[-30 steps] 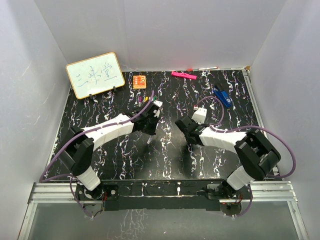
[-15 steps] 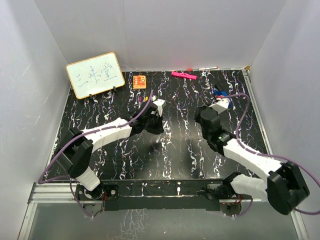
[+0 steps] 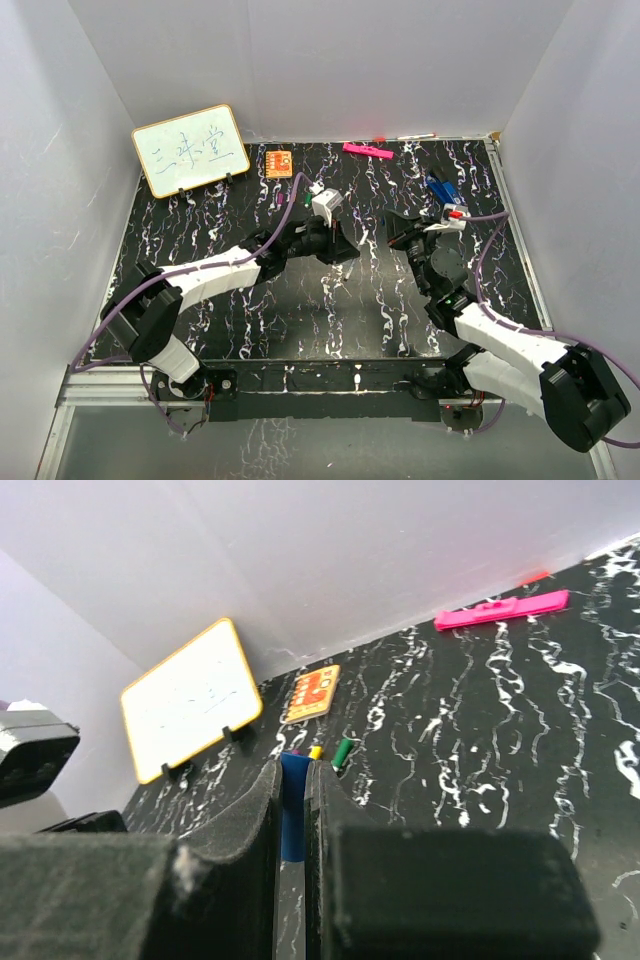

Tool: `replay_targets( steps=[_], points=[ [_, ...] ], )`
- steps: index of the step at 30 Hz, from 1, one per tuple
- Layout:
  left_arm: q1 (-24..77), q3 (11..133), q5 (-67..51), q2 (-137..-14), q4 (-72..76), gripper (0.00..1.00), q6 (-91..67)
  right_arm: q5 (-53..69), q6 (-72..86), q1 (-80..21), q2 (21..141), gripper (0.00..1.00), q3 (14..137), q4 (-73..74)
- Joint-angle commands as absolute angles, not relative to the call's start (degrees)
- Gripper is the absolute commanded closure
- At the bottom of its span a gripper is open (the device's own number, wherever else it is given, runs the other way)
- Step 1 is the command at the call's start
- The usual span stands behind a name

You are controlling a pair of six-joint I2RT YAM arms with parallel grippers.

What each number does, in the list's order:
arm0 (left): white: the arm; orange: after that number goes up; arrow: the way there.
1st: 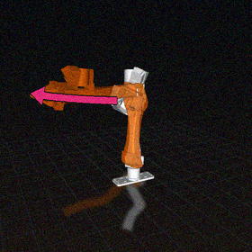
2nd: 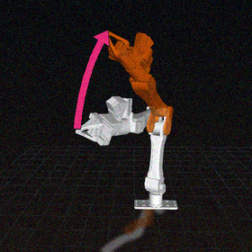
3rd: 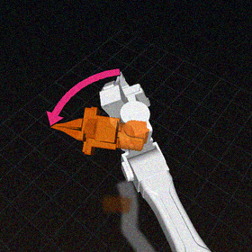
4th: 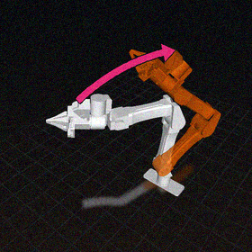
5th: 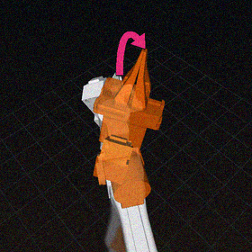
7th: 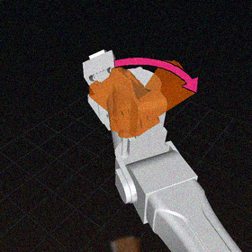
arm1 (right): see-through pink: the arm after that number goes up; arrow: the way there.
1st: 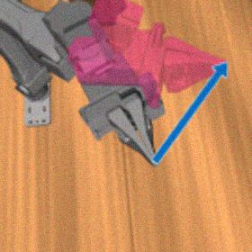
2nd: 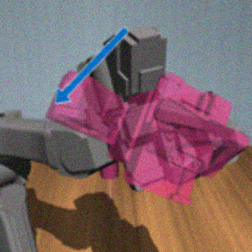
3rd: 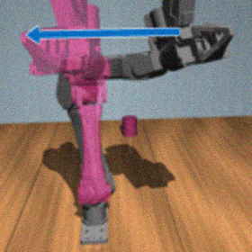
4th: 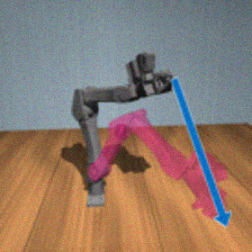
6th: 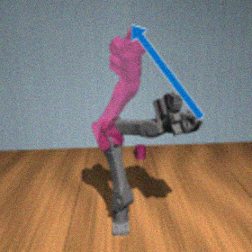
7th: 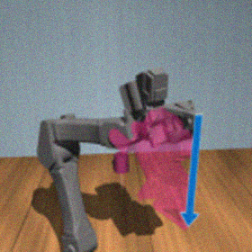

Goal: Insert the pens into the pen caps

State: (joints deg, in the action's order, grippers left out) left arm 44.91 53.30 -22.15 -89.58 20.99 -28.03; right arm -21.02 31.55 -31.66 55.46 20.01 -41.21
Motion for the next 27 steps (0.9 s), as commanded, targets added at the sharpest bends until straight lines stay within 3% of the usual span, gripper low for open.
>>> replay_targets(
  steps=[1, 27],
  points=[
    [45.85, 53.18, -25.29, -88.12, 27.15, 1.0, -29.98, -16.86, 30.67, -31.64, 56.24, 1.0, 18.51, -48.62],
    [47.34, 54.29, -26.45, -90.66, 28.29, 1.0, -31.84, -18.36, 32.81, -31.64, 56.16, 1.0, 18.77, -51.3]
  ],
)
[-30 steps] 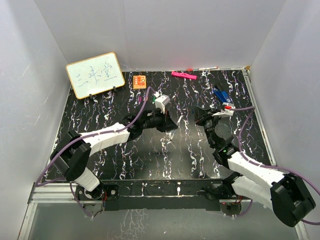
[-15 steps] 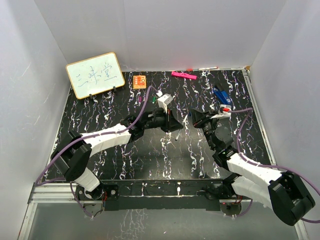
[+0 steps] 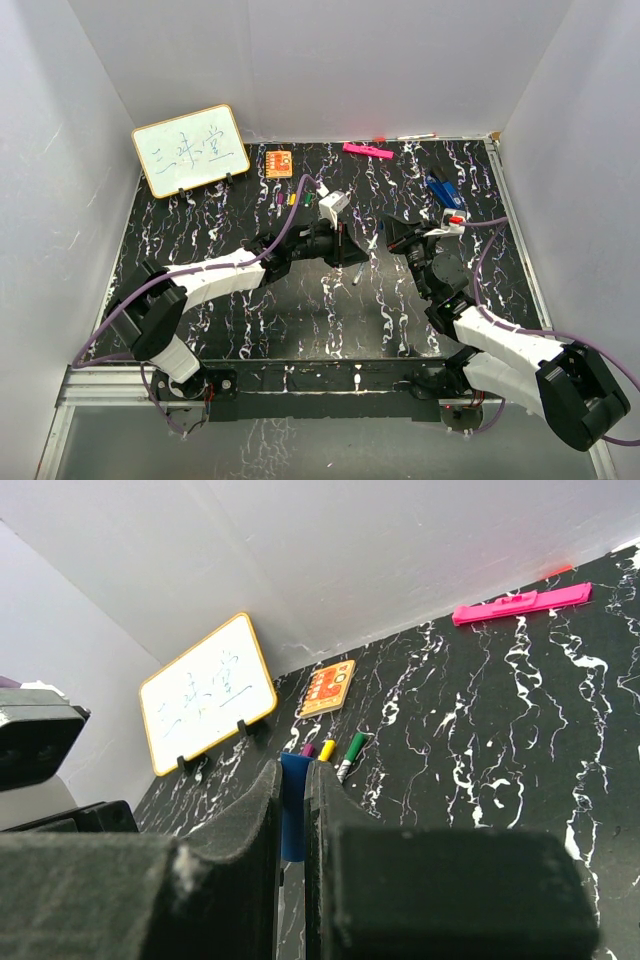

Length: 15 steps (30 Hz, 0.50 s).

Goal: Insert the pens into the pen caps

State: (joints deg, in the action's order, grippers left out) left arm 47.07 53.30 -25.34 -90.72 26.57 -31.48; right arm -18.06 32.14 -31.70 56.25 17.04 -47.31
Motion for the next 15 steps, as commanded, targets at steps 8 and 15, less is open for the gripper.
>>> replay_targets(
  steps=[8, 15],
  points=[
    [47.39, 54.59, -26.08, -91.51, 28.93, 1.0, -32.4, -17.61, 34.0, -31.64, 55.47, 1.0, 18.02, -50.76],
    [47.37, 54.55, -25.31, -91.54, 29.35, 1.0, -32.44, -17.07, 34.63, -31.63, 55.1, 1.0, 17.92, -49.81]
  ],
)
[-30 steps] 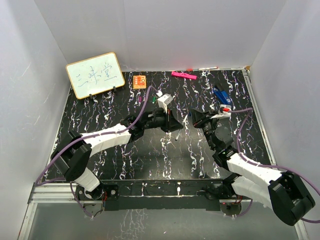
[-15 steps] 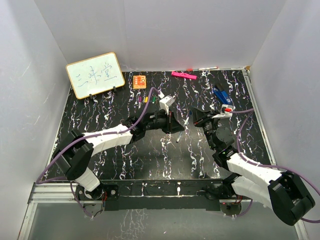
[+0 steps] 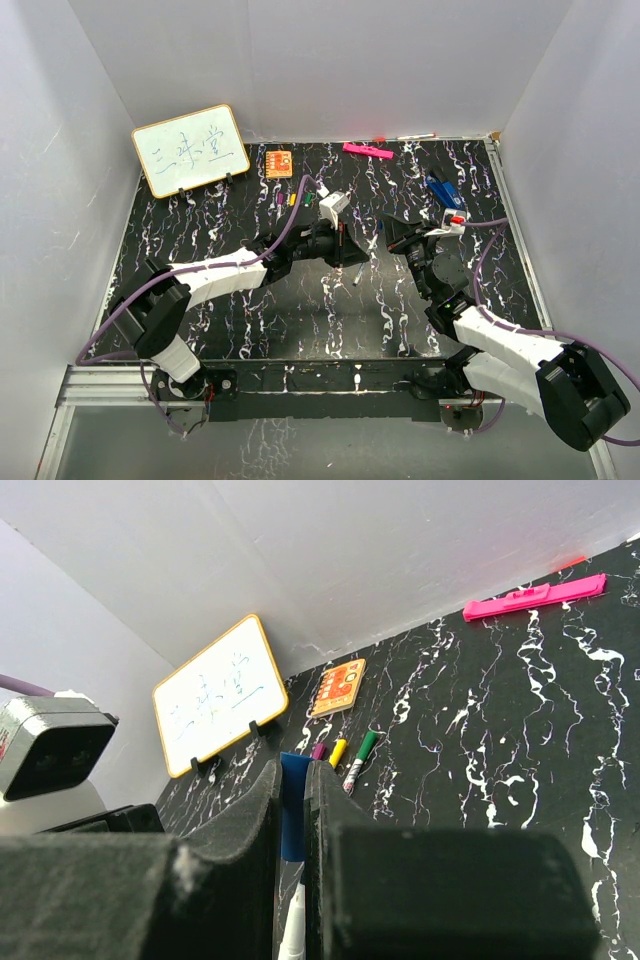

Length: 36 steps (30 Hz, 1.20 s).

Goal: Insert the pens into the pen caps

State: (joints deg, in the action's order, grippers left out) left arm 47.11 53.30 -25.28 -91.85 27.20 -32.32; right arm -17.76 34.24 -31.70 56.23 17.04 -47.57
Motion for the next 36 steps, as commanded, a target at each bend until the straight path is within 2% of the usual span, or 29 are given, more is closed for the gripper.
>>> replay_targets(
  steps=[1, 28, 36],
  points=[
    [47.41, 54.5, -25.24, -91.46, 29.48, 1.0, -32.48, -17.12, 34.63, -31.63, 55.11, 1.0, 17.85, -49.57],
    [47.37, 54.38, -23.19, -90.01, 29.87, 1.0, -31.71, -15.47, 35.96, -31.64, 55.98, 1.0, 16.88, -48.78],
    [47.37, 53.48, -23.38, -89.36, 28.4, 1.0, -31.26, -18.04, 31.04, -31.64, 58.66, 1.0, 20.34, -50.54]
  ],
)
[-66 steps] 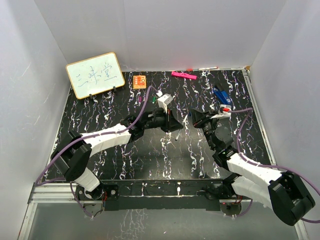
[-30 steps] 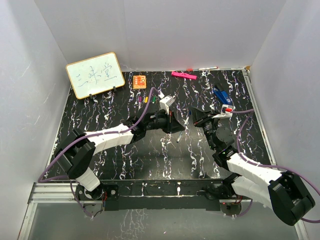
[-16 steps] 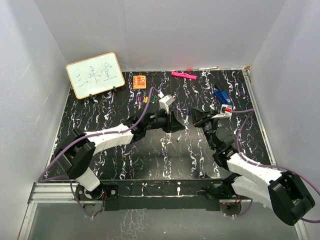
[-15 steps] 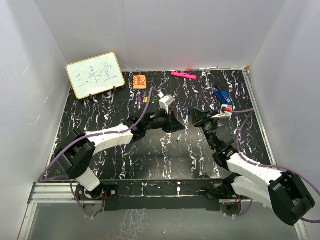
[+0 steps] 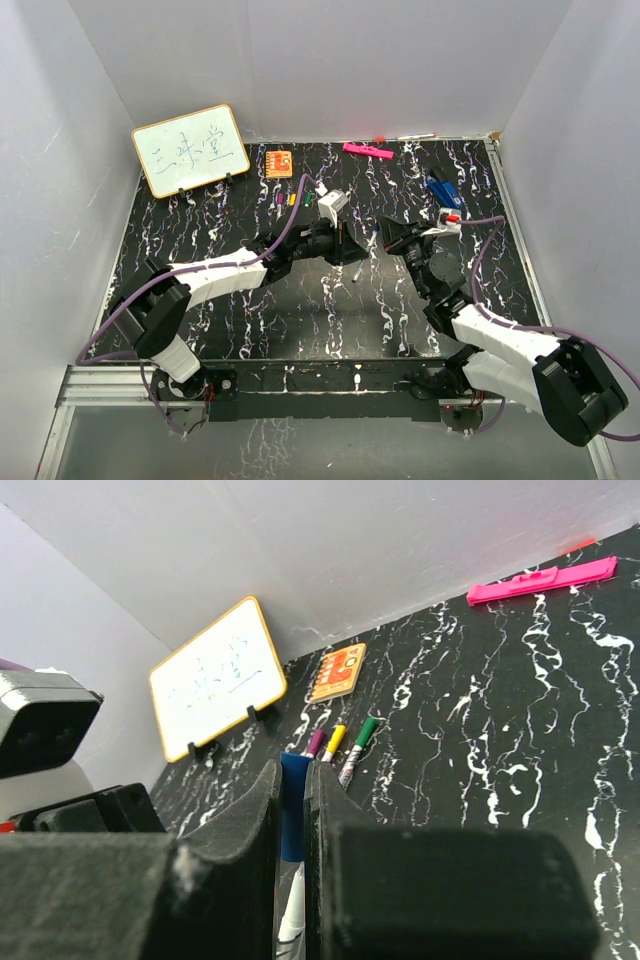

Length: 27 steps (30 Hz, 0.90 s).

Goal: Insert the pens into the pen caps

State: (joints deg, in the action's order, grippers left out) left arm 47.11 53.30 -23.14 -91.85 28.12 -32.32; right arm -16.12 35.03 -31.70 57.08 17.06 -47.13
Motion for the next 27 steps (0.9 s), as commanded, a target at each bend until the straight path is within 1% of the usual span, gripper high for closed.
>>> replay_targets(
  steps=[1, 7, 12, 19, 27],
  points=[
    [47.33, 53.32, -23.32, -89.26, 28.05, 1.0, -31.16, -18.5, 30.1, -31.6, 59.26, 1.0, 21.79, -51.19],
    [47.35, 52.2, -22.79, -88.01, 27.01, 1.0, -30.72, -19.57, 26.91, -31.55, 62.13, 1.0, 24.95, -54.05],
    [47.36, 51.24, -21.84, -87.4, 27.28, 1.0, -30.63, -19.64, 27.4, -31.54, 62.26, 1.0, 24.86, -54.67],
    [47.3, 49.24, -18.12, -86.48, 32.61, 1.0, -32.15, -17.81, 30.17, -31.53, 60.84, 1.0, 23.5, -52.35],
    [47.37, 49.54, -18.7, -87.35, 36.82, 1.0, -32.59, -14.51, 33.84, -31.53, 61.6, 1.0, 22.77, -51.54]
  ],
)
